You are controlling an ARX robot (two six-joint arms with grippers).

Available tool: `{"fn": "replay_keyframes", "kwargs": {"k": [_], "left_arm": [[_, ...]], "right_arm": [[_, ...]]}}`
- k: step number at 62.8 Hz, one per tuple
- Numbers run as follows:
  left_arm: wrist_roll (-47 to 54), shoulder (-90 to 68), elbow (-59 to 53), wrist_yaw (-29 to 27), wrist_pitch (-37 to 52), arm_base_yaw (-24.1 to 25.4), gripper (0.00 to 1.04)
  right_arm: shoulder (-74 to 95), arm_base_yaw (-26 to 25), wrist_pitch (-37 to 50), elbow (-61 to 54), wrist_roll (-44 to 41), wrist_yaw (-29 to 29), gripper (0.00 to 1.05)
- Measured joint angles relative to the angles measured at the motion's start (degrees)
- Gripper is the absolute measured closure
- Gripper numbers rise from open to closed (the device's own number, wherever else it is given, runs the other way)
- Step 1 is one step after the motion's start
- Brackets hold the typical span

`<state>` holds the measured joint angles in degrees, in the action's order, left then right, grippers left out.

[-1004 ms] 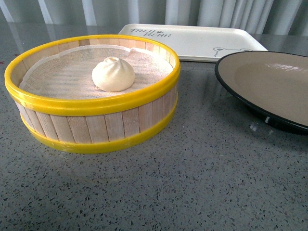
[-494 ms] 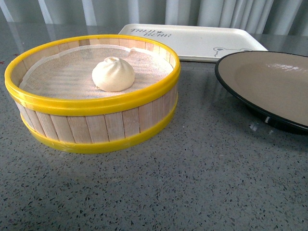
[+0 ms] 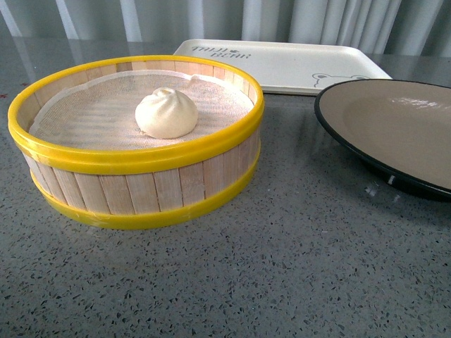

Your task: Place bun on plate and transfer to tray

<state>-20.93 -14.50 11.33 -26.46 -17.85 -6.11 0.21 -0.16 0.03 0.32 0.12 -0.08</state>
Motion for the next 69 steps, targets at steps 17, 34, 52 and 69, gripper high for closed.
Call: {"fn": "replay_keyframes", "kwargs": {"k": [17,34,52,69], "left_arm": [[3.6,-20.0,11.5,4.9,17.2,-2.5,0.07],[11.3,-47.3,34.9,8.8,22.7,-11.5,0.07],[15.8,-68.9,53.3,12.1,13.6,-19.3,0.07],[13.4,-72.9,55.1,13.7,7.7,-21.6,0.07]], "right_arm": [[0.0,0.0,0.0,0.0,0.0,0.0,0.09],[0.0,0.0,0.0,0.0,0.0,0.0,0.09],[0.0,0.0,0.0,0.0,0.0,0.0,0.09],[0.0,0.0,0.0,0.0,0.0,0.0,0.09]]}}
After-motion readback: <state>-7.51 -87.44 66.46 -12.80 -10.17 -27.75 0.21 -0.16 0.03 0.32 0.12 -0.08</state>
